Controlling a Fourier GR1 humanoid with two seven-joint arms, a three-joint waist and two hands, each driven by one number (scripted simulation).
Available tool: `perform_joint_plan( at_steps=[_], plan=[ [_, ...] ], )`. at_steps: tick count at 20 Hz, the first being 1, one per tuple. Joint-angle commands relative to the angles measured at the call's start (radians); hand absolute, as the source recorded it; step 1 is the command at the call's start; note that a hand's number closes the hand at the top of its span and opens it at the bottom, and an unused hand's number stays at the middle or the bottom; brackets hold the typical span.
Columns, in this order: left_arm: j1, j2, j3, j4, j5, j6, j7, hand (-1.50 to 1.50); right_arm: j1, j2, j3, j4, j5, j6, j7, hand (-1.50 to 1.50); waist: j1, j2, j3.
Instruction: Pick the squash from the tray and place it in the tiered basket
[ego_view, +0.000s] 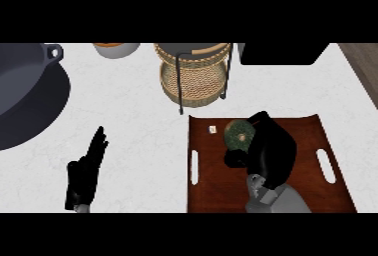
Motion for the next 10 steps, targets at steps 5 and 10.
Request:
perform_joint_plan(
  at_steps=[5,10],
  plan=[
    [0.008,-0.01,-0.007,0.031,-0.008,0.009,0.021,0.0,-0.201,0.013,-0.003,-0.134,0.264,0.049,0.248,1.5,-0.008,-0.003,-0.008],
    [-0.005,0.004,0.0,0.02,-0.005,-0.002,0.036,0.0,-0.292,0.013,-0.027,-0.142,0.325,0.154,0.248,1.5,0.012,0.003,-0.006]
  ],
)
